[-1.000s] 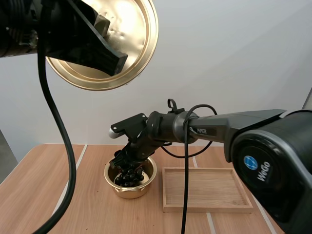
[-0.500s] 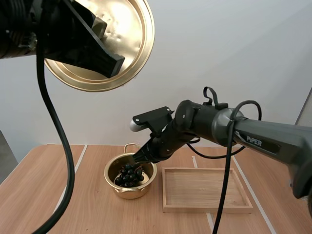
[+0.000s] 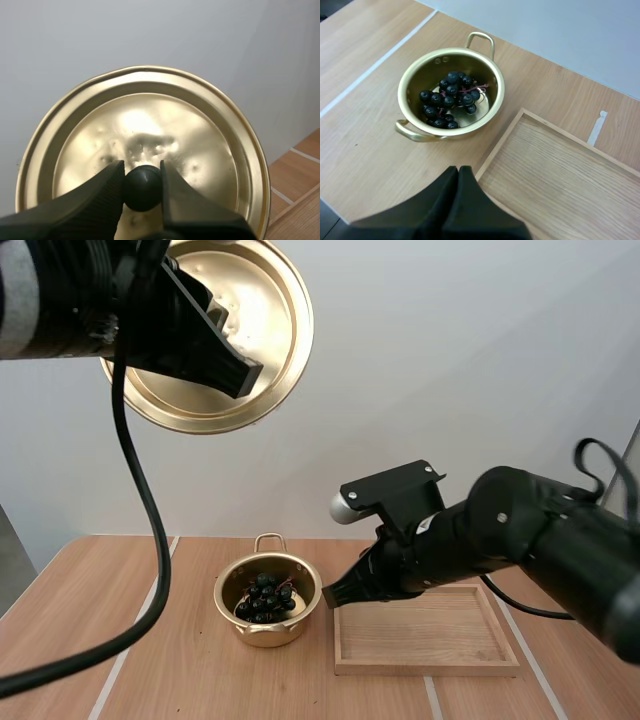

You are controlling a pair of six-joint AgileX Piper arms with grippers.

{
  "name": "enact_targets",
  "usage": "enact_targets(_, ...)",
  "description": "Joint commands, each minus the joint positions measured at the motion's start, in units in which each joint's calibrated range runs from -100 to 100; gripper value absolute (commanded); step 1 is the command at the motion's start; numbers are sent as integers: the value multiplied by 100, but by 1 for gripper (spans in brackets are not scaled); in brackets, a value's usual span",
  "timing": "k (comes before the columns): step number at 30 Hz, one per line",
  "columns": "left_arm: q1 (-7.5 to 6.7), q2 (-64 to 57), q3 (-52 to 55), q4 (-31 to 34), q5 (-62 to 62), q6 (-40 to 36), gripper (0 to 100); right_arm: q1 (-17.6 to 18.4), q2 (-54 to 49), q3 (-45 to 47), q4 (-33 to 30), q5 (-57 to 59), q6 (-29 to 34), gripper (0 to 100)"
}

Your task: Open the lid, put the grape in the pot, and close it

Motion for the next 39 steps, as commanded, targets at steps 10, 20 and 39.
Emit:
enact_targets(10,-6,1592,492,-102,940,305,0,-72,-2350,41,-1102,1751,753,0)
enact_targets(20,-6,2888,1861,-515,383,987,0,-156,-2730,58,-831,2102,788,0)
enact_targets(39,-6,5069,2085,-621,-972,1395,0,-156,-2749,58,-729,2160,788,0)
